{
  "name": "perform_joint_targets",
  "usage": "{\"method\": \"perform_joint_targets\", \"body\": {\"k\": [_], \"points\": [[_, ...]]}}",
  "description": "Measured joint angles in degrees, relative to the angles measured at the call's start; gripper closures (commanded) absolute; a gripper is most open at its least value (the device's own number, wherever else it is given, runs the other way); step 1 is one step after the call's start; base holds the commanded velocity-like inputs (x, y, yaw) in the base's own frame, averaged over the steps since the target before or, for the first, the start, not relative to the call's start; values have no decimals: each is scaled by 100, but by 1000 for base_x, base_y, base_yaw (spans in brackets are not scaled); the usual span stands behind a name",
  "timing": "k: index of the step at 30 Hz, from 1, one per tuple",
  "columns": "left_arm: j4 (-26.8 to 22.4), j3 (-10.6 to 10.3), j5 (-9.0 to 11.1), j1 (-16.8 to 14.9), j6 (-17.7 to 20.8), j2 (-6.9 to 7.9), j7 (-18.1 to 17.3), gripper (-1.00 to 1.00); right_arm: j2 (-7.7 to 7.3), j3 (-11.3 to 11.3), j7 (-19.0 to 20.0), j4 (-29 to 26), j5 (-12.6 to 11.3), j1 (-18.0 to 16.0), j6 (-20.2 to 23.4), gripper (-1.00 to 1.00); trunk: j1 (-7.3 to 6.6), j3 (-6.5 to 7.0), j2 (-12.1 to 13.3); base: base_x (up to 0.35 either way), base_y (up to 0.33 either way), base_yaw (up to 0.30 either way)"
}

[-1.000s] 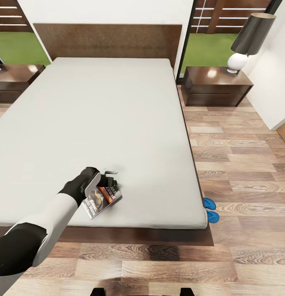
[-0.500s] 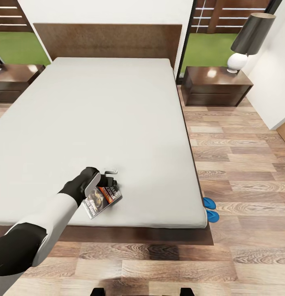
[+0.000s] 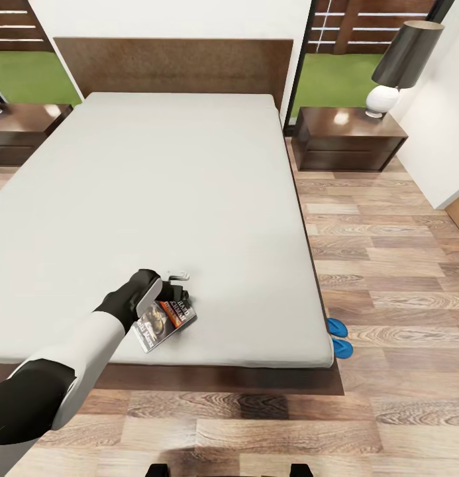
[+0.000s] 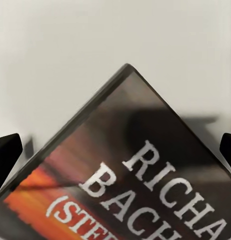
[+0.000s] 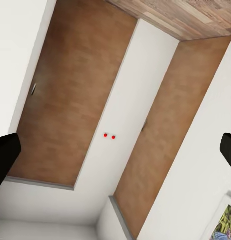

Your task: In the bedroom, move the book from the bed onto either nightstand, and place the two sandals side by side next to the bed.

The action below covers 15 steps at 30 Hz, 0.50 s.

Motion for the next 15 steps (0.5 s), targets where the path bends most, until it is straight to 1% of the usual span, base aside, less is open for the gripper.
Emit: {"method": "perform_joint_targets", "body": {"k": [15], "points": [[0,3,-4,0,-1,-1,1,-100,0,0,0,0,24,0,0,-100,0,0,0,-45,0,0]]}}
